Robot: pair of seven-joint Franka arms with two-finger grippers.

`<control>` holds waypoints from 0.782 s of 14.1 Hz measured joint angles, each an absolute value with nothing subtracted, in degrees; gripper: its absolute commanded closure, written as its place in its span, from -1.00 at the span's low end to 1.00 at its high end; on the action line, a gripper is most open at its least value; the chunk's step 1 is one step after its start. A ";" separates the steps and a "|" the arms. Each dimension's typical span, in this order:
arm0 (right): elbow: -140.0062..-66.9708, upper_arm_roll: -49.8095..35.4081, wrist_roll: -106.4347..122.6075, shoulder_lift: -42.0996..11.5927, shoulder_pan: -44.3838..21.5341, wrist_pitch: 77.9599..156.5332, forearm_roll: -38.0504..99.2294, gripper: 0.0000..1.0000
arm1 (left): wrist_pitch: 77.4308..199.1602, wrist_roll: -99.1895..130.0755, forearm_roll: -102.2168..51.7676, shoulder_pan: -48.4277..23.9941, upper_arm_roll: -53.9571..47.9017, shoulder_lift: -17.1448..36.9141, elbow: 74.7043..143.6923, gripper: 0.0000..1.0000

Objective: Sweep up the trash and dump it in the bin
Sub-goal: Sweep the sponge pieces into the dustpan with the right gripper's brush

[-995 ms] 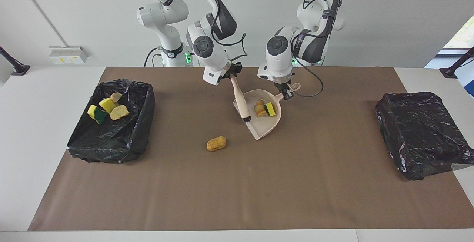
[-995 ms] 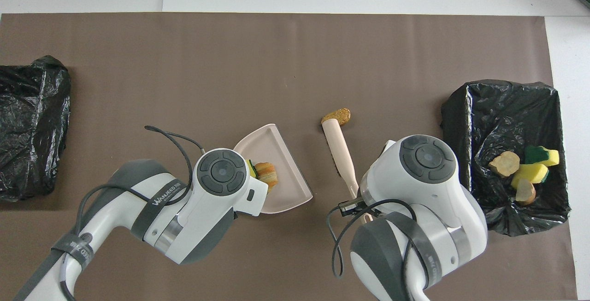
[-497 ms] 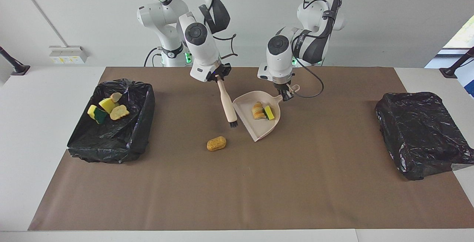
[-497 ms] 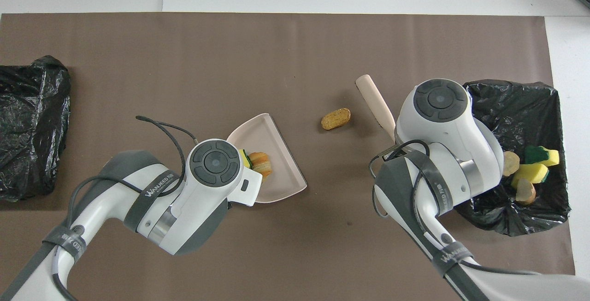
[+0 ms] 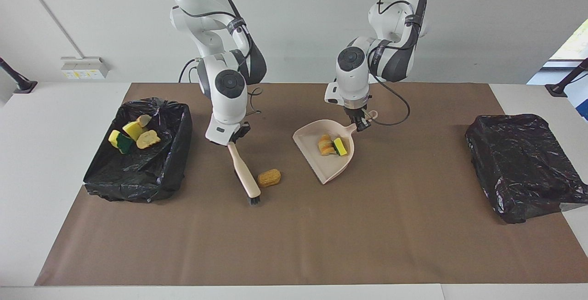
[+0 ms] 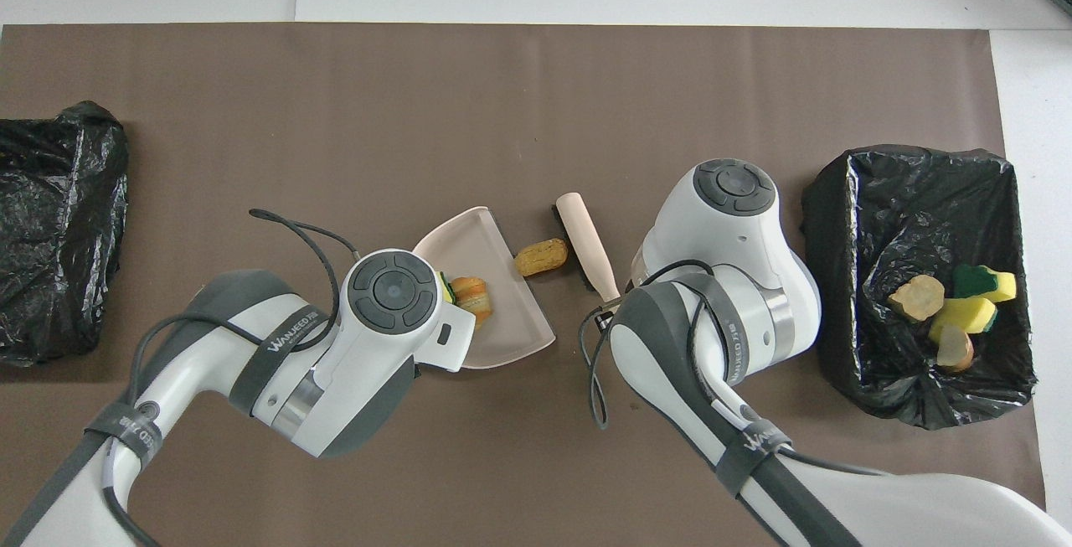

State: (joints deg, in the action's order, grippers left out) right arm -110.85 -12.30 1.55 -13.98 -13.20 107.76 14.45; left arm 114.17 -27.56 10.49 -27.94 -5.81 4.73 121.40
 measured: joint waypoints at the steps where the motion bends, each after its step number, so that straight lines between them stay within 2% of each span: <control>1: -111.04 -12.35 1.55 -13.75 -14.48 107.74 17.74 1.00 | 114.28 -27.56 10.49 -27.81 -5.79 4.73 121.41 1.00; 5: -111.62 -12.43 0.01 -11.52 -17.82 105.36 29.17 1.00 | 117.49 -27.68 10.50 -27.28 -5.80 4.86 122.16 1.00; 11: -111.37 -11.39 -16.37 -1.79 -16.55 97.68 25.07 1.00 | 118.79 -30.16 10.50 -27.27 -5.87 4.97 122.47 1.00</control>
